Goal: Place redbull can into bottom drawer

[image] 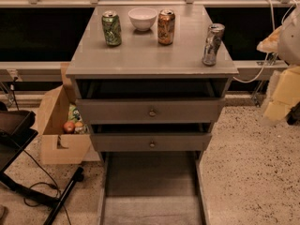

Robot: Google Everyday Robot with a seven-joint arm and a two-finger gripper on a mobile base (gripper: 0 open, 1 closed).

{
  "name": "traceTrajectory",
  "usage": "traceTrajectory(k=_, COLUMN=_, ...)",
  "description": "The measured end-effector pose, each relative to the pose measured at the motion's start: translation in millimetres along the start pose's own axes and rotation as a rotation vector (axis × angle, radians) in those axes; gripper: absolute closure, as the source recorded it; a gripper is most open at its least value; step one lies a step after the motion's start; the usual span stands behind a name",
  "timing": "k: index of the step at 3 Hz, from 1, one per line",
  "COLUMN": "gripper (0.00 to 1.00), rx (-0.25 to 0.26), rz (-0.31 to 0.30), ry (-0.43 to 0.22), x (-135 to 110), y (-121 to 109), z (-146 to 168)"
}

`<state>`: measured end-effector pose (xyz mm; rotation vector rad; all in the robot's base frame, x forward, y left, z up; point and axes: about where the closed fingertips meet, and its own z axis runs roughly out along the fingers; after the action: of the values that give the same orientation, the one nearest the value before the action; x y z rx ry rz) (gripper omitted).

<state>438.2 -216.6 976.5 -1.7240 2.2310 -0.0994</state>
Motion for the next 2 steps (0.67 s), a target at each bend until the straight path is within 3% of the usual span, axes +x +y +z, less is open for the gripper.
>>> traceTrajectory(k=1, gripper=0.00, rx=0.000, rz=0.000, ry=0.000, x=0.0, y=0.0, z=0.0)
traceTrajectory(k=2, gripper=0.00, rx=0.026, rz=0.034, ry=-0.065, x=4.9, y=-17.2, z=6.8)
